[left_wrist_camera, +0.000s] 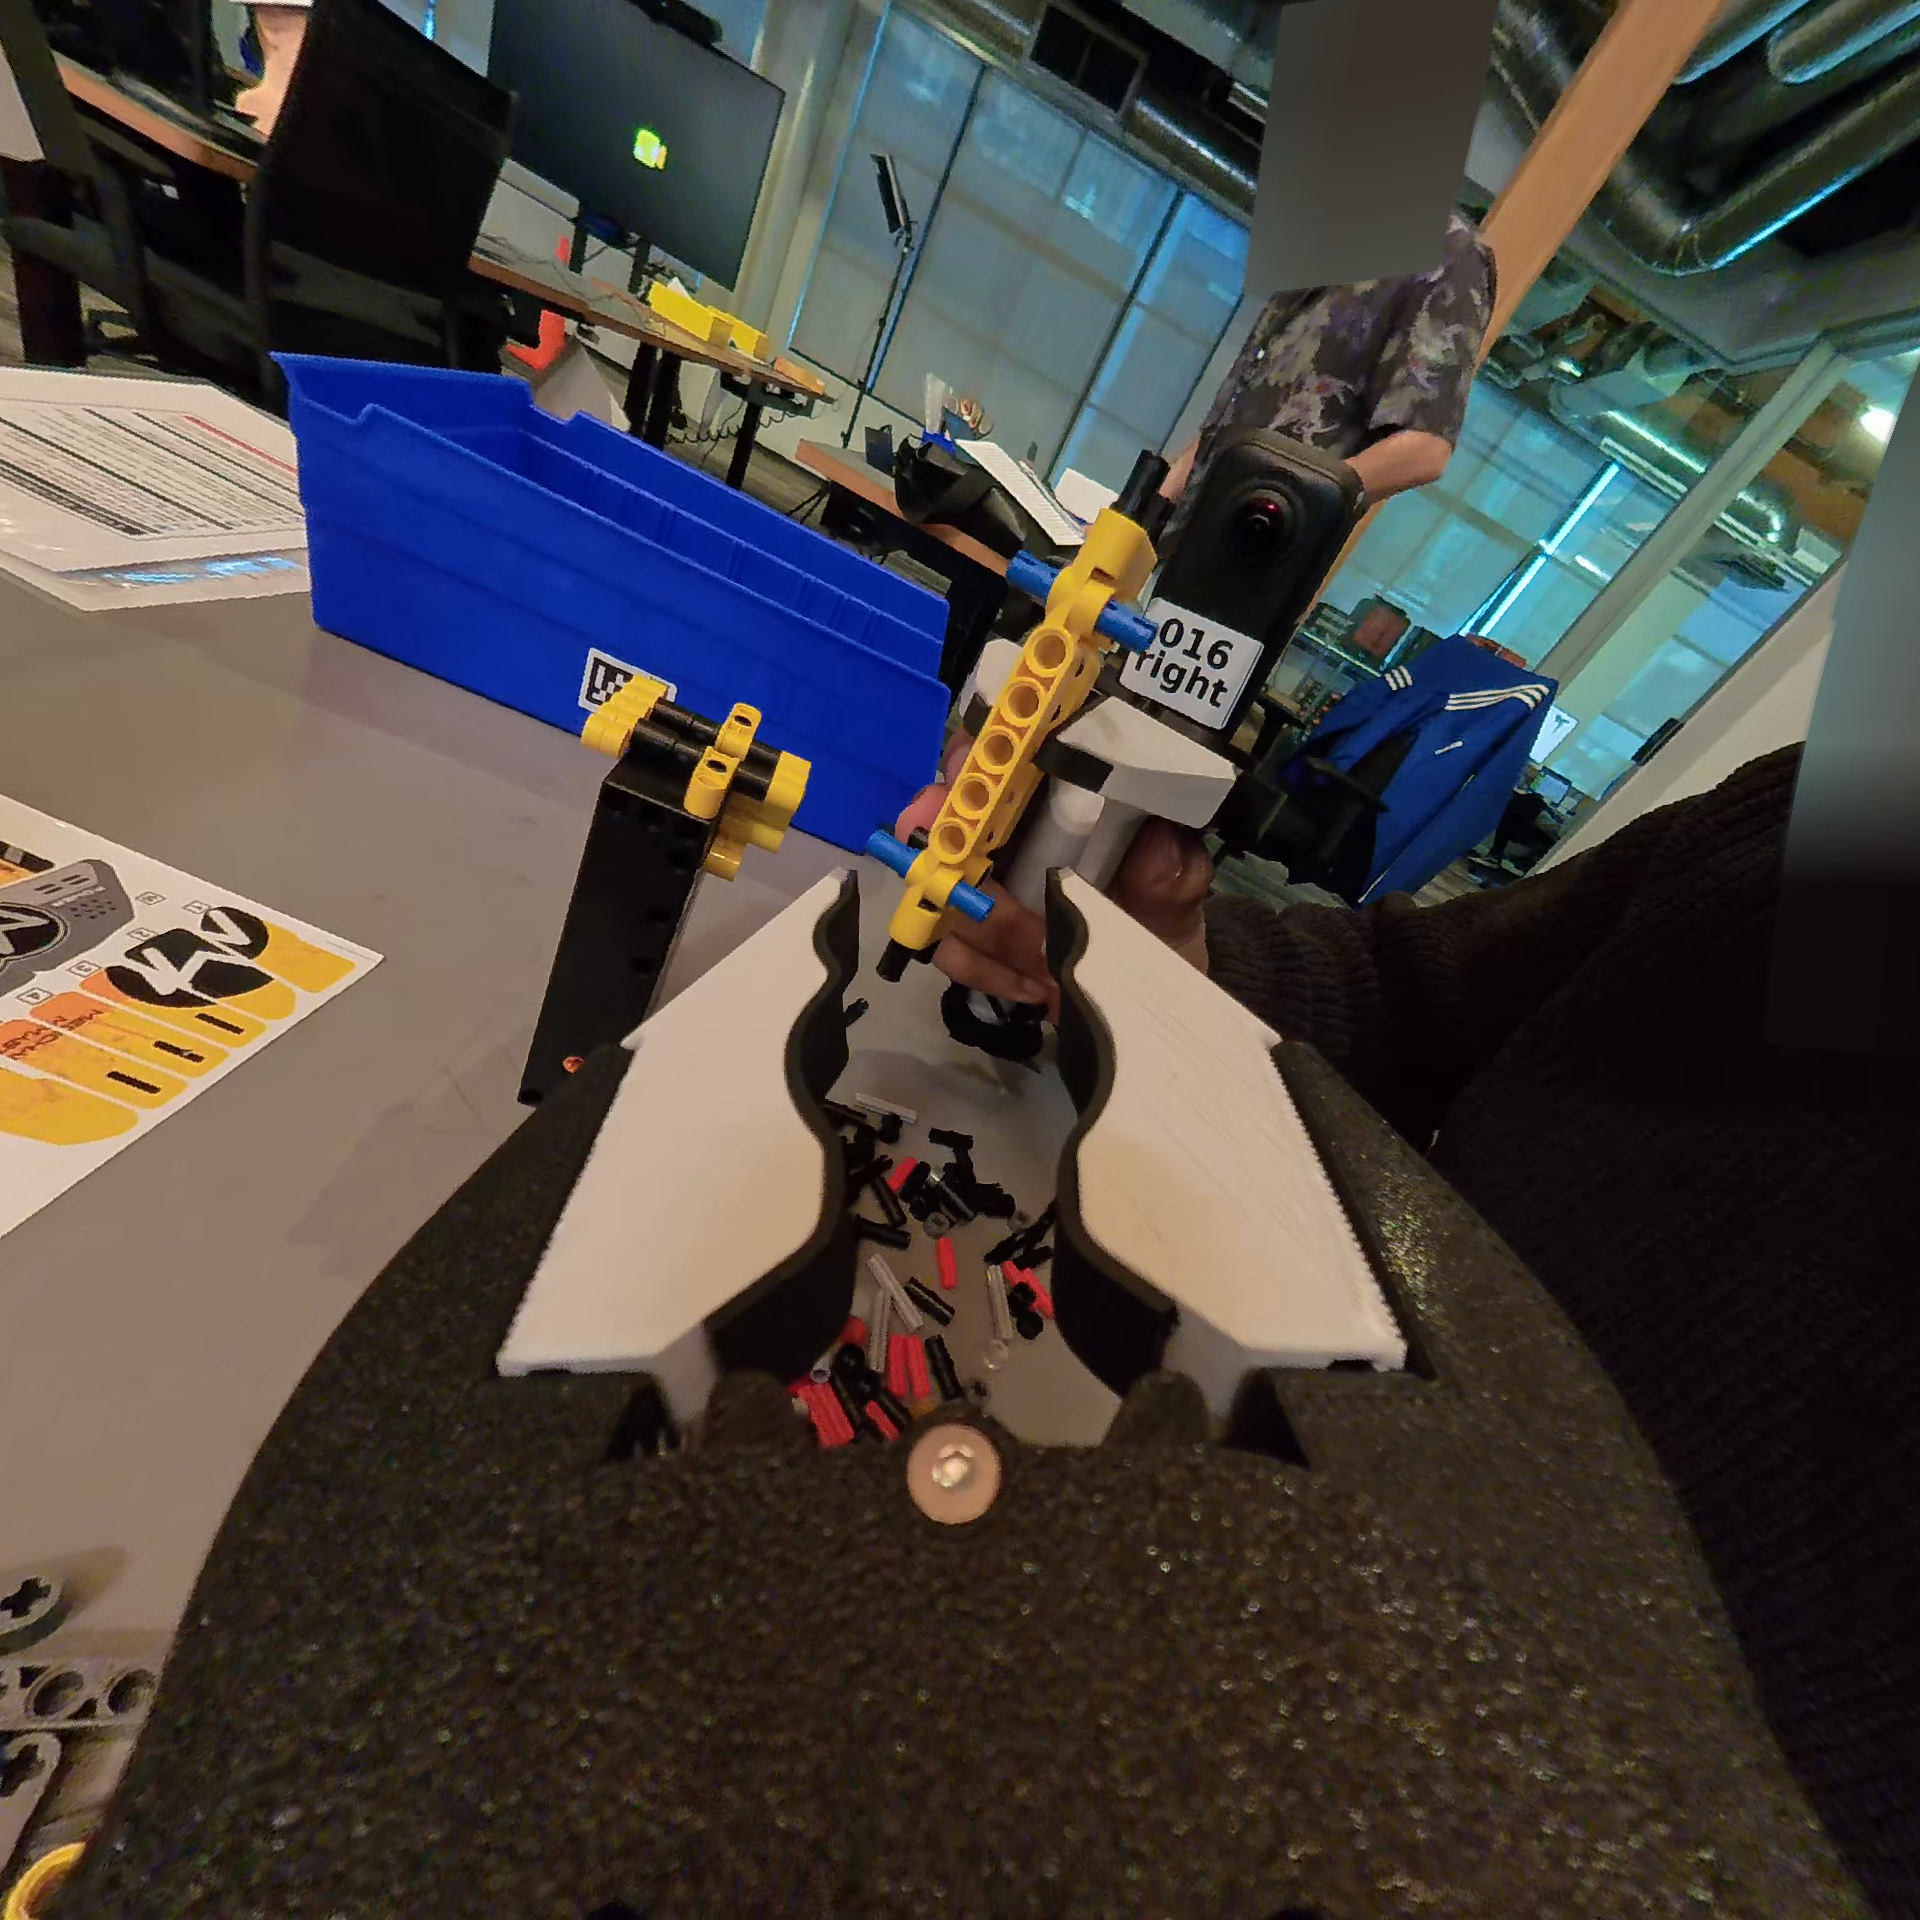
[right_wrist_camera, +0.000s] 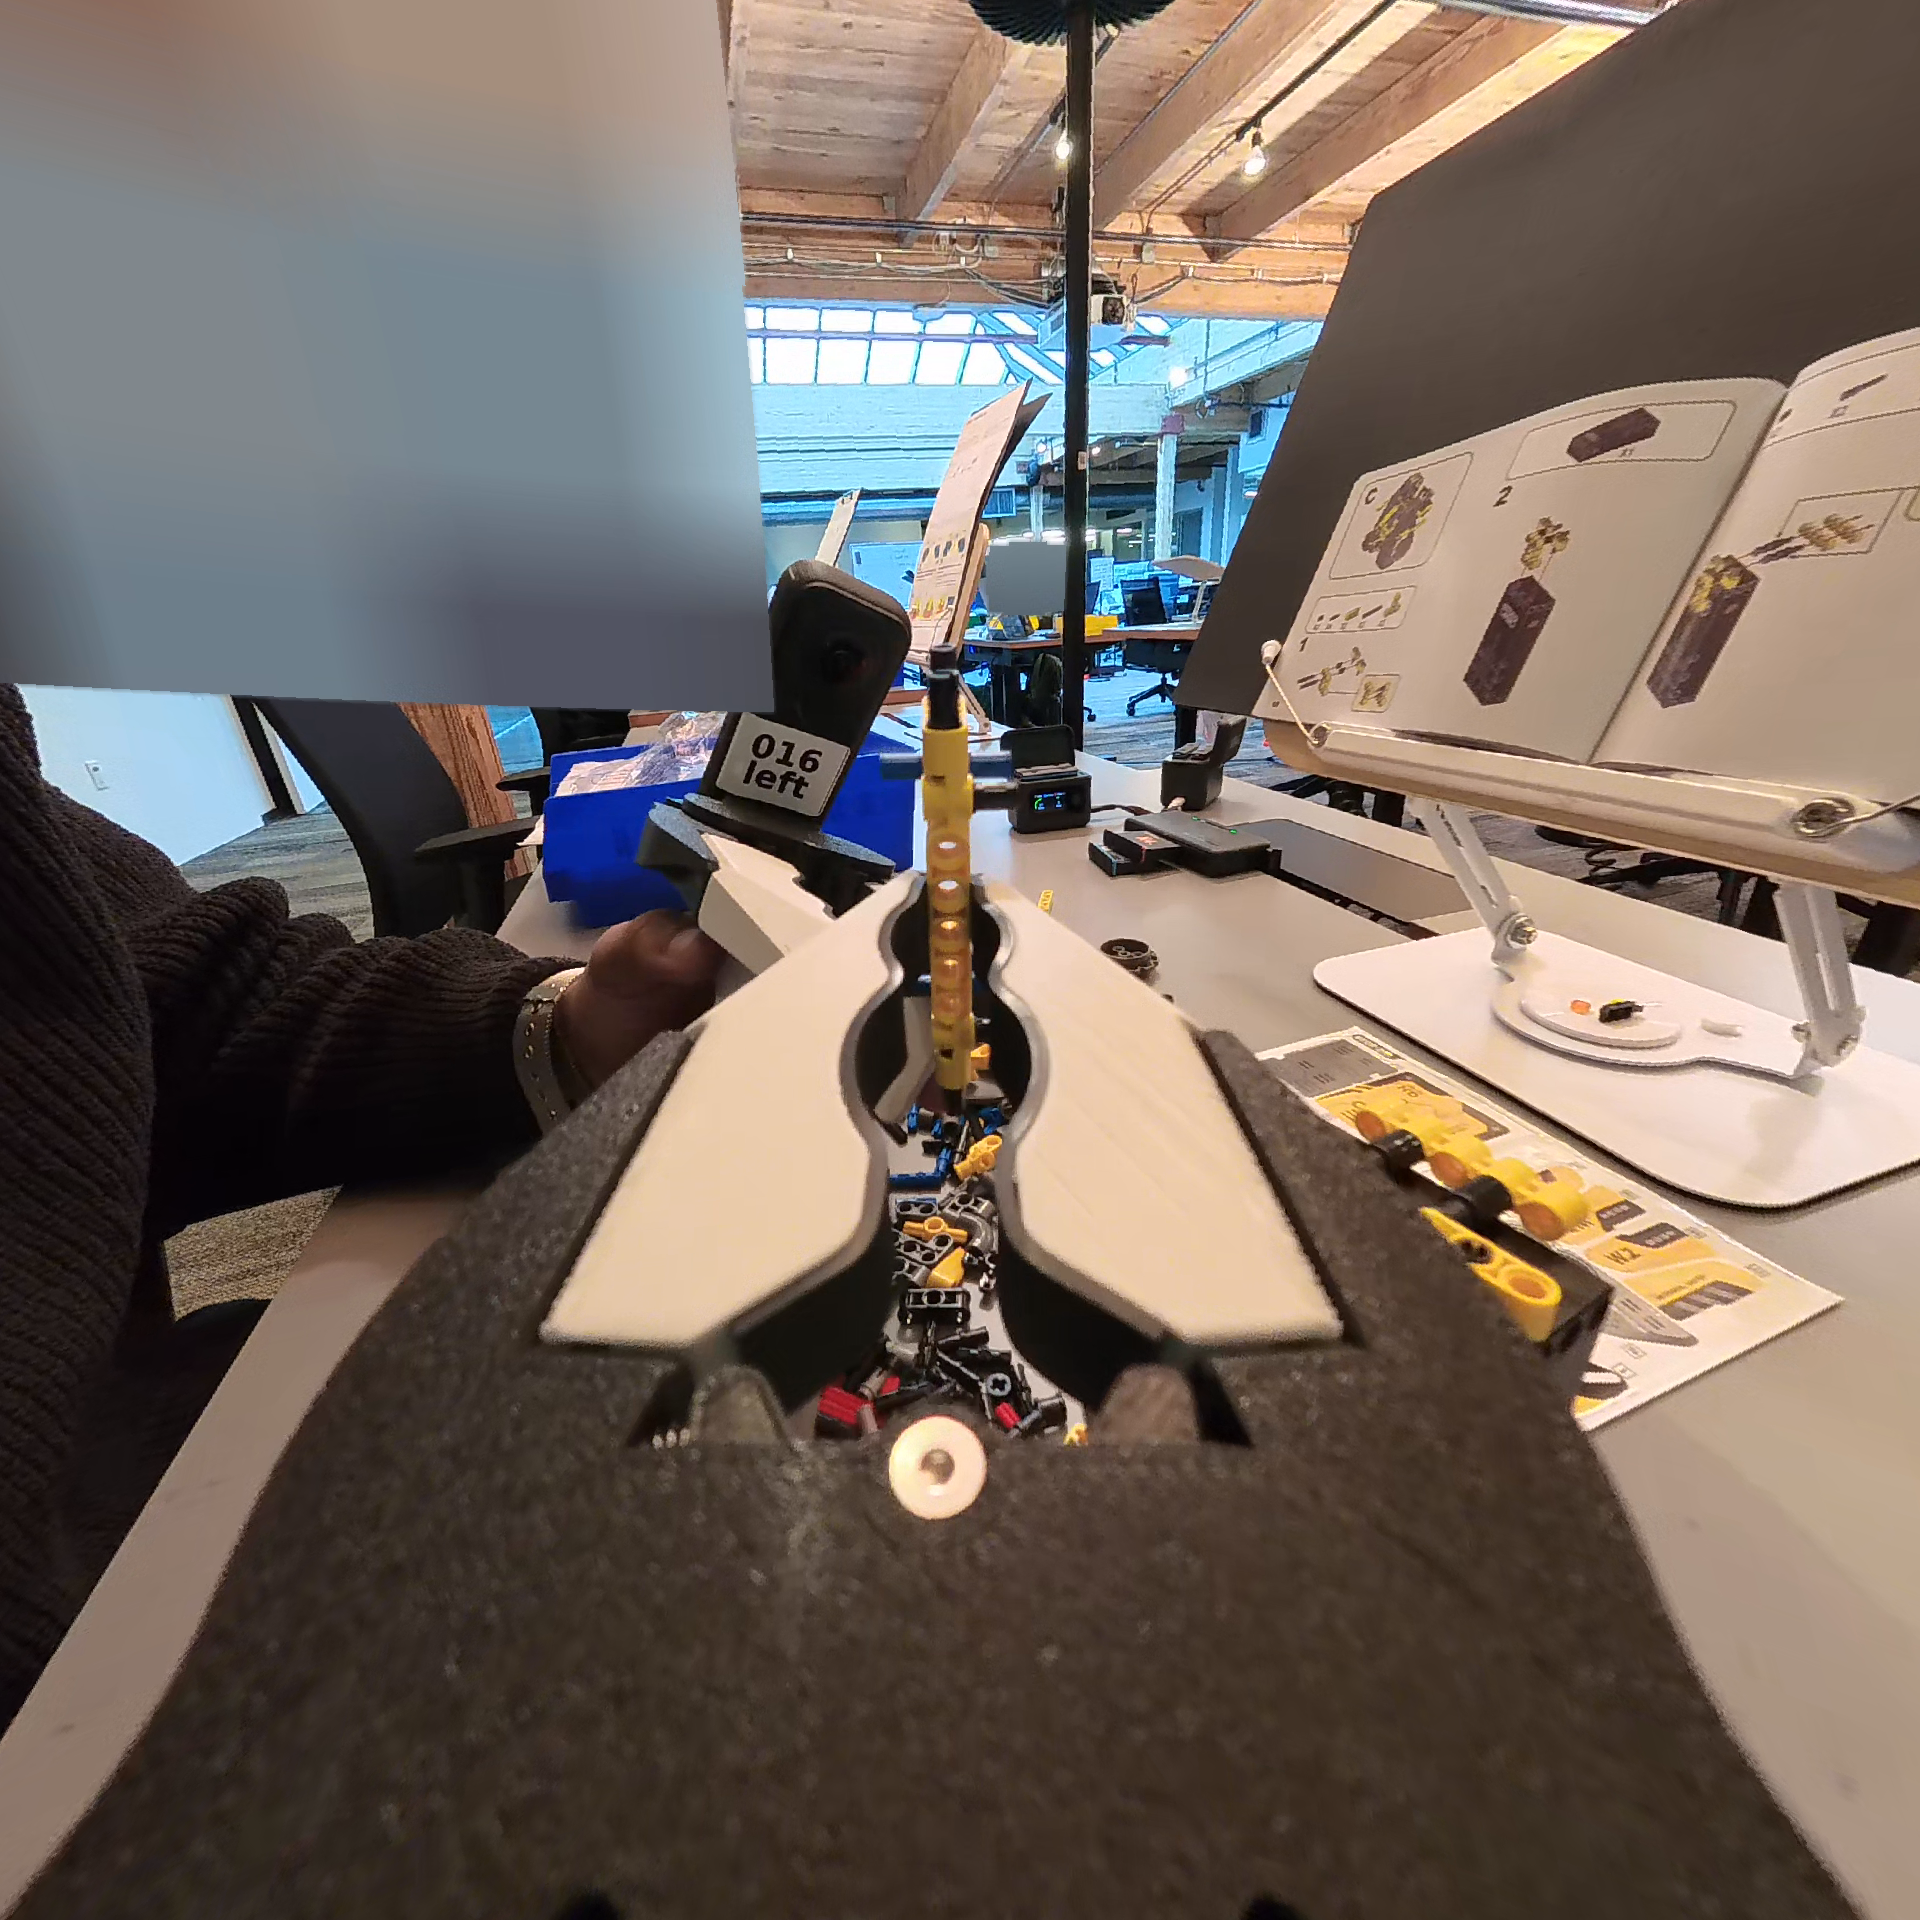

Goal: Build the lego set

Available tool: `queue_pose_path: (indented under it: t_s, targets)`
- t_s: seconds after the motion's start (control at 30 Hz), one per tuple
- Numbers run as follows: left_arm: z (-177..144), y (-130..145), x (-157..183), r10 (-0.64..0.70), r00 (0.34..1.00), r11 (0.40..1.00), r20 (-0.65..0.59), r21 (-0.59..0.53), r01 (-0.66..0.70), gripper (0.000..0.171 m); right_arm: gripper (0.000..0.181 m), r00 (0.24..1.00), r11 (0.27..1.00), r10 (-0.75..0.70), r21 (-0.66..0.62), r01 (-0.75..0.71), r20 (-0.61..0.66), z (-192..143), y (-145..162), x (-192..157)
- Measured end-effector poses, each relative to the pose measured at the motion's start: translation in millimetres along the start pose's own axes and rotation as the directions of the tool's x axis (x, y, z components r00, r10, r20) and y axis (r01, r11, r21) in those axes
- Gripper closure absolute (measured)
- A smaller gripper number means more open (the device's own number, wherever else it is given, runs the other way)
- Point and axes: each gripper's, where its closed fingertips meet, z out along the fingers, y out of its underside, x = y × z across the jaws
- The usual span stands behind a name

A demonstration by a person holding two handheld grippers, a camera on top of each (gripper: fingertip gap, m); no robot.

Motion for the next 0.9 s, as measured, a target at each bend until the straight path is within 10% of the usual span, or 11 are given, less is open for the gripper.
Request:
queue_pose_path:
  t_s: [0.9]
  targets:
    - [-9.3, -16.1, -7.8, 0.189, 0.971, 0.979, 0.147, 0.053, -0.199, 0.152, 0.172, 1.000, 0.993, -0.004, -0.117, 0.005, 0.007, 3.9, 9.2, 3.4]
